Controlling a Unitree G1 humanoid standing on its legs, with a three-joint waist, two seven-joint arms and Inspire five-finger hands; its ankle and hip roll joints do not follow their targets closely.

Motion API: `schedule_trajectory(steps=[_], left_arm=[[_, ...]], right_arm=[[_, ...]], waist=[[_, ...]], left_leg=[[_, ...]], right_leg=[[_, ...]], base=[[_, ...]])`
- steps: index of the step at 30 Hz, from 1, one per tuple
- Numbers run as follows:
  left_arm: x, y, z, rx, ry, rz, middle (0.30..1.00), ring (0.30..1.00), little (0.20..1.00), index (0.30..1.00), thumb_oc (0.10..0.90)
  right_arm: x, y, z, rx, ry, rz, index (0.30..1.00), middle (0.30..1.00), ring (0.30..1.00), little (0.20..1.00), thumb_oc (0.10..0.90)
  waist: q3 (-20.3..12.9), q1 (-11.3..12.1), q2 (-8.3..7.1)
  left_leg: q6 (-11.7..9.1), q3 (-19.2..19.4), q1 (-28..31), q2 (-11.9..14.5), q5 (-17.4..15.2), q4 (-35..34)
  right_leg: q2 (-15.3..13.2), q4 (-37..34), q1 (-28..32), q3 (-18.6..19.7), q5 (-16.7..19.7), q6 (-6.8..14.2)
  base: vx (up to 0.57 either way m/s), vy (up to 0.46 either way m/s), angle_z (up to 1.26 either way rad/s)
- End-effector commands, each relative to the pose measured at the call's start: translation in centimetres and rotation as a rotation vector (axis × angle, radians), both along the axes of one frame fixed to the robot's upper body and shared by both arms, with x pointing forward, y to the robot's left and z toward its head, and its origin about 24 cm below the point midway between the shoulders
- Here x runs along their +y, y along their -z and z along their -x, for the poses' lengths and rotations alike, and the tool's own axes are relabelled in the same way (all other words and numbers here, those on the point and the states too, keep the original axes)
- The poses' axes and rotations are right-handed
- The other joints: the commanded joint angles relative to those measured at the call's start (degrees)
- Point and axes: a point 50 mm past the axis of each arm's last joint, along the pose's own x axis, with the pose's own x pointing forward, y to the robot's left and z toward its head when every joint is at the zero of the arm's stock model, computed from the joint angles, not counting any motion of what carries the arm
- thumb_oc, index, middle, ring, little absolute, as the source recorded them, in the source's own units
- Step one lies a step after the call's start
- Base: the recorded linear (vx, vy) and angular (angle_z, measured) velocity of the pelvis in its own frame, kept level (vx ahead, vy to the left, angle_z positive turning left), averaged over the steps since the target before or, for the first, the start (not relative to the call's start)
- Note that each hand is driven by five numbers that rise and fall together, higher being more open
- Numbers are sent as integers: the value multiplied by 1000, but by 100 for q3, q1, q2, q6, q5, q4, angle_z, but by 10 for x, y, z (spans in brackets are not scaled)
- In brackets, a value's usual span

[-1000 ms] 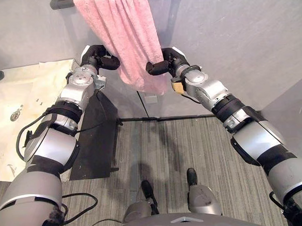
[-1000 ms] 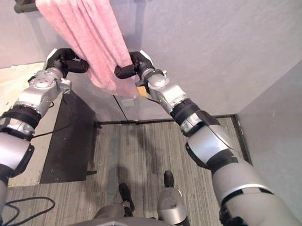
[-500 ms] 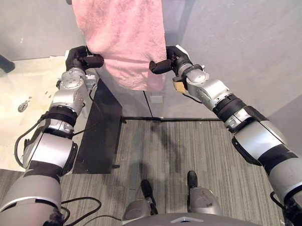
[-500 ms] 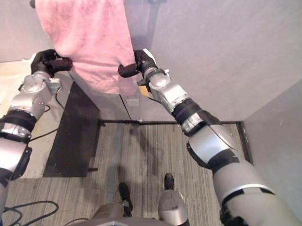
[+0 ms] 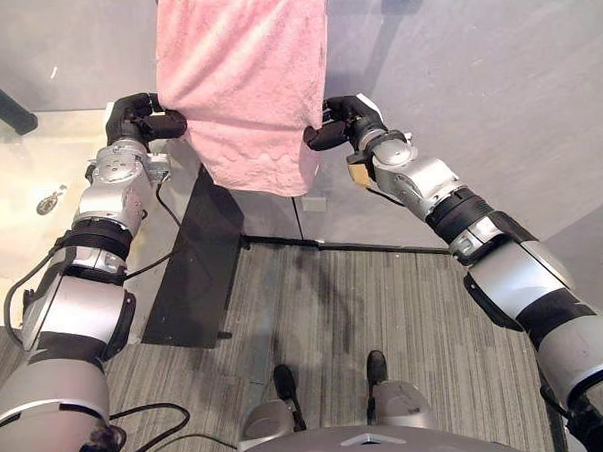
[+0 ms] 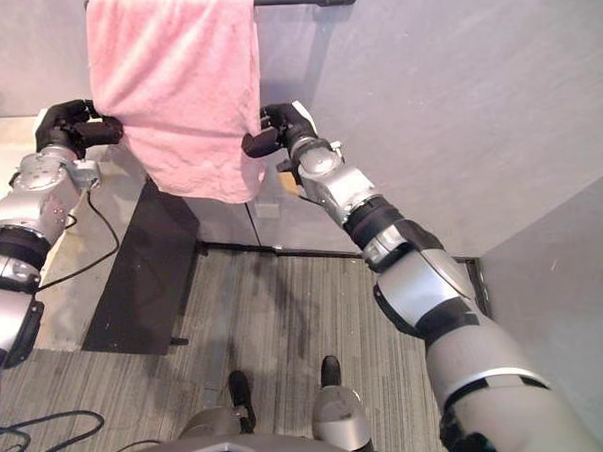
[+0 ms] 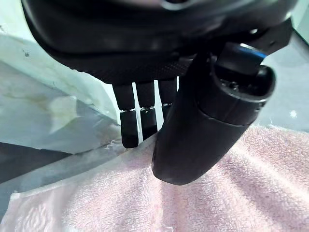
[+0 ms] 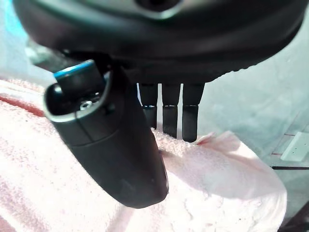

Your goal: Organize the bathroom.

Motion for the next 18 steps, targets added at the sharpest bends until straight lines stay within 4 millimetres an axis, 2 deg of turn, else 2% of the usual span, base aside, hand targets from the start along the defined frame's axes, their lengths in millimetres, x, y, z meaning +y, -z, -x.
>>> schedule_trajectory(steps=[1,10,18], left_arm=[[26,-24,11,-101,-18,-50,900,900,900,900,800],[24,-7,14,-51,14,-18,900,900,900,900,800],[29,1,18,-46,5,31,900,900,900,900,800]], right_arm=[[8,-50,-4,-180,-12,1,900,900,900,900,800],[8,-48,-4,-180,-35,15,900,900,900,900,800],[4,-43,-4,-164,15,21,900,900,900,900,800]], waist=[[-936,86,172],[-981,67,212],[-1022,83,159]], left_leg=[[-369,335,-22,710,-171,424],[-356,406,30,684,-171,366],[-337,453,78,668,-182,336]], right_leg=[[-356,877,-376,521,-1012,328],[-350,776,-336,555,-982,336],[-346,667,-274,530,-937,344]], base=[[-12,6,-4],[-12,3,-2],[-29,-14,-3]])
